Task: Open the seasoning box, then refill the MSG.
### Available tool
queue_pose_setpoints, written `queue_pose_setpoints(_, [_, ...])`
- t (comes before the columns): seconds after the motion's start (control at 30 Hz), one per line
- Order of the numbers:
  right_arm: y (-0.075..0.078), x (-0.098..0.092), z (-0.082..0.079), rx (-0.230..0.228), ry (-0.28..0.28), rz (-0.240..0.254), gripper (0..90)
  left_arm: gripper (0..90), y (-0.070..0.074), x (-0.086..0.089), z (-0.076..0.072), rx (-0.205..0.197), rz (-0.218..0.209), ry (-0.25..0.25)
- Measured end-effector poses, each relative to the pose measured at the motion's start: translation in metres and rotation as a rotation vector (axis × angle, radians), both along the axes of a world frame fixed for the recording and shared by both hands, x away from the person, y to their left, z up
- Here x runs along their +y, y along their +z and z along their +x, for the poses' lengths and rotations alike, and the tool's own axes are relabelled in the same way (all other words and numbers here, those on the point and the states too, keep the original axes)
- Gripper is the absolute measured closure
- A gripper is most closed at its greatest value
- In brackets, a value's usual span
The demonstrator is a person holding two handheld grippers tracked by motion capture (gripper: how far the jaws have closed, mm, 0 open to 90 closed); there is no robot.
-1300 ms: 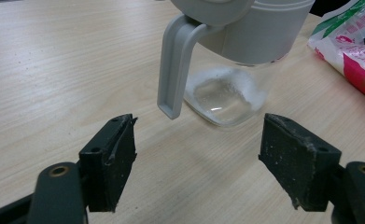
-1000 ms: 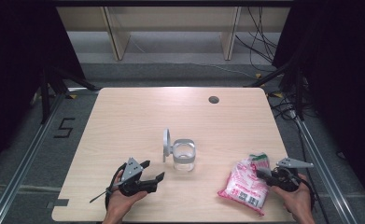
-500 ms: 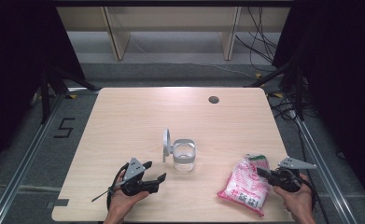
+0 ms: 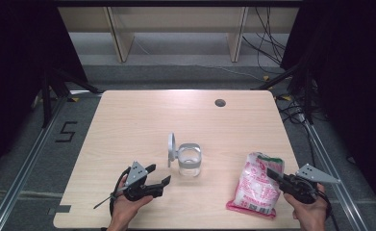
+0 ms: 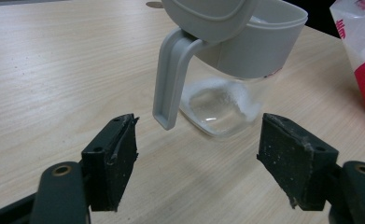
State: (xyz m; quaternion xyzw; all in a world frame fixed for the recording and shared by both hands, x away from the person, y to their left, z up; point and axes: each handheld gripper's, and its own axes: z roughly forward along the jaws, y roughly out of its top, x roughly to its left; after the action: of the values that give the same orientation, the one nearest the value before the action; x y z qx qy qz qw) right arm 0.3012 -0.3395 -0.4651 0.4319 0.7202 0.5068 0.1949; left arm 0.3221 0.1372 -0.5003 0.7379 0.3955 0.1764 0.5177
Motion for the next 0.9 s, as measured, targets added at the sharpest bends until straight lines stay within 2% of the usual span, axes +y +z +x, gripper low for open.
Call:
queue_pose_setpoints(0.03, [0.002, 0.001, -0.004, 0.024, -0.005, 0.01, 90.0, 27.3, 0.0, -0.001, 0.0, 0.003, 0.007, 0.002])
queue_pose_setpoints(0.07, [0.002, 0.001, -0.003, -0.014, 0.011, 0.017, 90.0, 27.3, -0.001, -0.002, 0.0, 0.003, -0.006, 0.002])
queue_pose_setpoints(0.1, [0.003, 0.001, -0.005, -0.021, 0.017, 0.01, 90.0, 27.2, -0.001, -0.003, 0.001, 0.006, -0.001, -0.007])
queue_pose_setpoints(0.13, [0.005, 0.003, -0.009, 0.001, -0.007, 0.031, 90.0, 27.2, -0.001, -0.003, 0.001, 0.007, -0.004, -0.011])
queue_pose_setpoints(0.2, [0.007, 0.004, -0.01, -0.024, 0.007, 0.04, 90.0, 27.2, 0.0, -0.003, 0.002, 0.011, -0.017, -0.016])
queue_pose_setpoints(0.23, [0.009, 0.003, -0.012, -0.025, 0.008, 0.026, 90.0, 27.2, 0.002, -0.004, 0.001, 0.009, -0.013, -0.013])
queue_pose_setpoints(0.3, [0.011, 0.004, -0.014, -0.029, 0.017, 0.039, 90.0, 27.2, 0.002, -0.004, 0.002, 0.004, -0.022, -0.019])
queue_pose_setpoints(0.4, [0.014, 0.006, -0.017, -0.052, 0.025, 0.049, 90.0, 27.2, 0.003, -0.005, 0.002, -0.001, -0.012, -0.019])
queue_pose_setpoints(0.43, [0.016, 0.006, -0.017, -0.086, 0.025, 0.038, 90.0, 27.2, 0.002, -0.006, 0.002, -0.004, -0.01, -0.024])
queue_pose_setpoints(0.47, [0.018, 0.009, -0.019, -0.076, 0.022, 0.056, 90.0, 27.2, 0.002, -0.007, 0.002, -0.002, -0.013, -0.021])
queue_pose_setpoints(0.53, [0.022, 0.012, -0.021, -0.09, 0.035, 0.06, 90.0, 27.2, 0.002, -0.008, 0.001, -0.005, -0.016, -0.017])
queue_pose_setpoints(0.57, [0.025, 0.014, -0.023, -0.074, 0.039, 0.075, 90.0, 27.2, 0.002, -0.008, 0.0, -0.007, -0.004, -0.017])
queue_pose_setpoints(0.6, [0.026, 0.014, -0.022, -0.098, 0.046, 0.05, 90.0, 27.2, 0.002, -0.008, 0.0, -0.011, -0.007, -0.022])
queue_pose_setpoints(0.67, [0.03, 0.017, -0.022, -0.128, 0.067, 0.038, 90.0, 27.2, 0.004, -0.008, -0.002, -0.015, -0.006, -0.024])
queue_pose_setpoints(0.7, [0.033, 0.021, -0.023, -0.144, 0.06, 0.024, 90.0, 27.2, 0.005, -0.008, -0.003, -0.014, -0.007, -0.022])
queue_pose_setpoints(0.73, [0.035, 0.023, -0.025, -0.114, 0.052, 0.03, 90.0, 27.2, 0.005, -0.008, -0.004, -0.016, -0.011, -0.021])
queue_pose_setpoints(0.77, [0.037, 0.026, -0.026, -0.124, 0.068, 0.049, 90.0, 27.1, 0.006, -0.008, -0.005, -0.018, -0.011, -0.022])
queue_pose_setpoints(0.9, [0.047, 0.035, -0.024, -0.139, 0.096, 0.031, 90.0, 26.9, 0.01, -0.007, -0.008, -0.035, 0.003, -0.033])
